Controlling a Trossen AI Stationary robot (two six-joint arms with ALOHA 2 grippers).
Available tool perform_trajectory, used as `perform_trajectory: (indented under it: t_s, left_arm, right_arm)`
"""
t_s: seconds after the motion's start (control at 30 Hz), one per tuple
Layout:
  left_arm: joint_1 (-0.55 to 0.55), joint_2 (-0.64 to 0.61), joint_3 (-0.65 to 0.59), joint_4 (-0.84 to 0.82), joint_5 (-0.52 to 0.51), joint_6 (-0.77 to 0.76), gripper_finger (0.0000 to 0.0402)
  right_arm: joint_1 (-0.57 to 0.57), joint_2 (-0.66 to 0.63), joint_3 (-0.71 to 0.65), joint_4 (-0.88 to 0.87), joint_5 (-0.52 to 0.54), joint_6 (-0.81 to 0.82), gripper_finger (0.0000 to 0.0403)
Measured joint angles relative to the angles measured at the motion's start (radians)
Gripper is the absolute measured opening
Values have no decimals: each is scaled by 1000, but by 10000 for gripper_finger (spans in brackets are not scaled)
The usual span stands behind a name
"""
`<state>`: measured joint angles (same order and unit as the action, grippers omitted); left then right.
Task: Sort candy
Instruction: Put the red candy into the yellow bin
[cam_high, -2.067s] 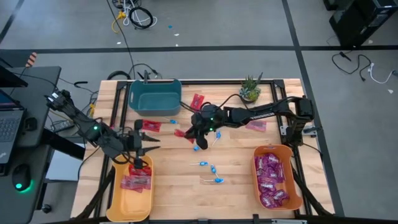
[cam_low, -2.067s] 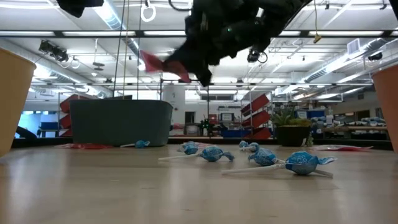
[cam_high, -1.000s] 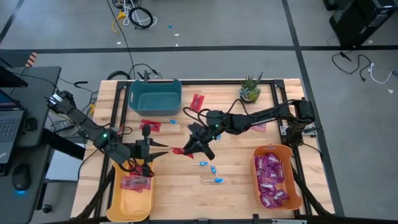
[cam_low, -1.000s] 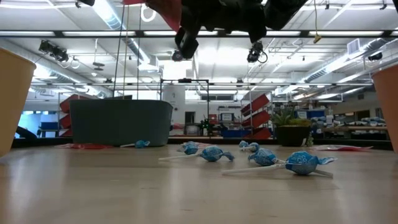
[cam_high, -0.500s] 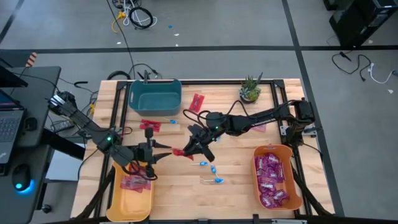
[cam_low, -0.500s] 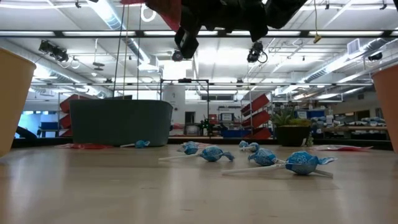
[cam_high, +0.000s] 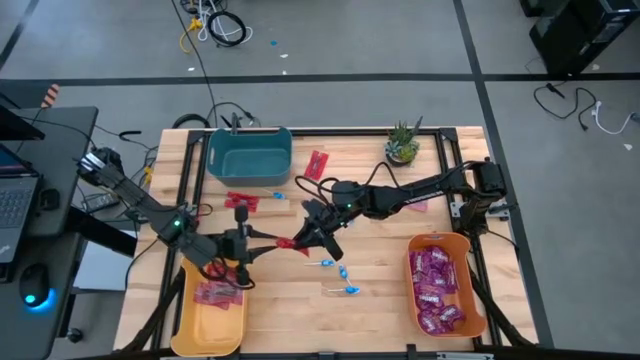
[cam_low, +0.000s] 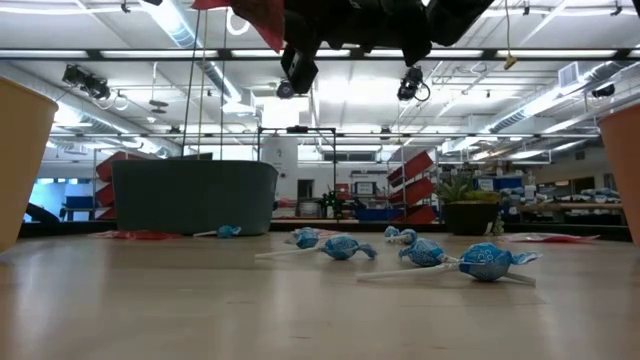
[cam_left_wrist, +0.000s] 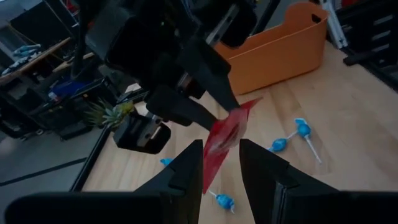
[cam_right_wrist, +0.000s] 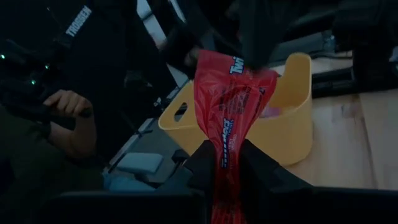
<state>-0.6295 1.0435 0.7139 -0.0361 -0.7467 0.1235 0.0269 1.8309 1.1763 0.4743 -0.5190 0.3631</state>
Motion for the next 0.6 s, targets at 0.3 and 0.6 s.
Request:
perform_trajectory:
  t_s: [0.3, 0.6]
  left_arm:
    - [34, 37, 0, 32, -1, 32, 108]
    - [34, 37, 0, 33, 85, 31, 108]
  right_arm:
    - [0, 0, 0, 24, 8, 7, 51]
    - [-8, 0, 0, 6, 1, 85, 51]
